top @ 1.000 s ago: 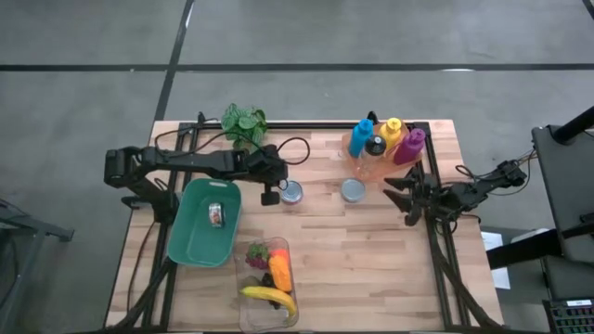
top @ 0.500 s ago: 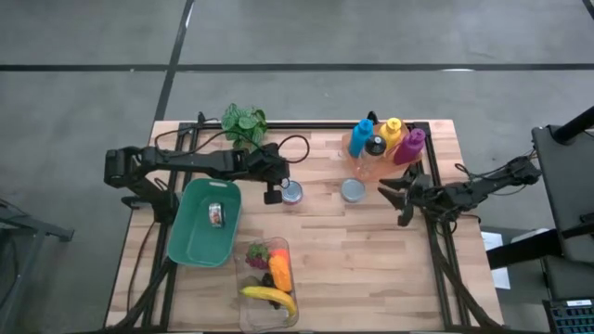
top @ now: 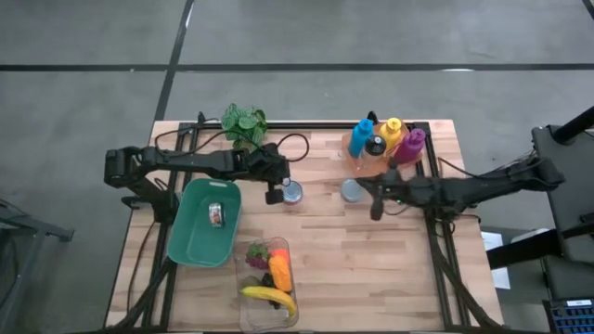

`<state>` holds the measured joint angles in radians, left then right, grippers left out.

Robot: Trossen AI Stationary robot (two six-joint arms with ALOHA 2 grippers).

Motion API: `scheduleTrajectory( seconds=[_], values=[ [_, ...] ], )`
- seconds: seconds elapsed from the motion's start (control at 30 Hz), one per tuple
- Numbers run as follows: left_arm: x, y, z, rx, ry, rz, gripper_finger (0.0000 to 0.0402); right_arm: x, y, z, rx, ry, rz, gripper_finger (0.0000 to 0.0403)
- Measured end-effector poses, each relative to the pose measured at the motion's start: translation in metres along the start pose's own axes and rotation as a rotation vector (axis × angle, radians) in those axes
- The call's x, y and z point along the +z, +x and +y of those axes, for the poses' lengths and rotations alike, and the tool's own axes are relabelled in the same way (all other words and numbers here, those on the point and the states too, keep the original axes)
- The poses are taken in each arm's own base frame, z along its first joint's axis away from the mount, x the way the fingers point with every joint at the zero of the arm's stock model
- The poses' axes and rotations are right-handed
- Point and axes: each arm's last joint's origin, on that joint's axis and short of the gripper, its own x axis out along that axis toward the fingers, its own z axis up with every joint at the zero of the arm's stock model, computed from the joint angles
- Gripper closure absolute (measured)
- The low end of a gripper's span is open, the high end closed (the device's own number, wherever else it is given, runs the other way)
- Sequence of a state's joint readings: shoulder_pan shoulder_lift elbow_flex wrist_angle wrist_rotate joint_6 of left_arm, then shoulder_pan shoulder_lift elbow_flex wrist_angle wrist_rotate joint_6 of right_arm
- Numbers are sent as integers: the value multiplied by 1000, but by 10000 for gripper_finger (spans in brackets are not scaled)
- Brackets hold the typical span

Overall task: Pick & Place Food Item
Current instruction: Put the red tuna can into the blue bin

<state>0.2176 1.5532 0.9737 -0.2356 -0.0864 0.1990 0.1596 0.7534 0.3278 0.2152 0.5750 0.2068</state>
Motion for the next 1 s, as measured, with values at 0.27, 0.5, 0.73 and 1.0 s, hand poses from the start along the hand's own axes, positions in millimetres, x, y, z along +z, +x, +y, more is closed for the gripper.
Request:
scheduleTrajectory(
  seconds=[0.27, 0.5, 0.73, 1.0],
  values=[
    [0, 0, 0, -1, -140, 5, 401, 8, 58, -1, 28, 8, 165, 391],
    [-7, 0, -1, -5, -253, 74, 401, -1, 108, 0, 157, 27, 337, 391],
    [-15, 0, -3, -23, -247, 145, 401, -31, 146, -1, 106, 57, 475, 391],
    [-36, 10, -10, -67, -241, 126, 401, -46, 178, 8, 157, 17, 537, 391]
  ],
)
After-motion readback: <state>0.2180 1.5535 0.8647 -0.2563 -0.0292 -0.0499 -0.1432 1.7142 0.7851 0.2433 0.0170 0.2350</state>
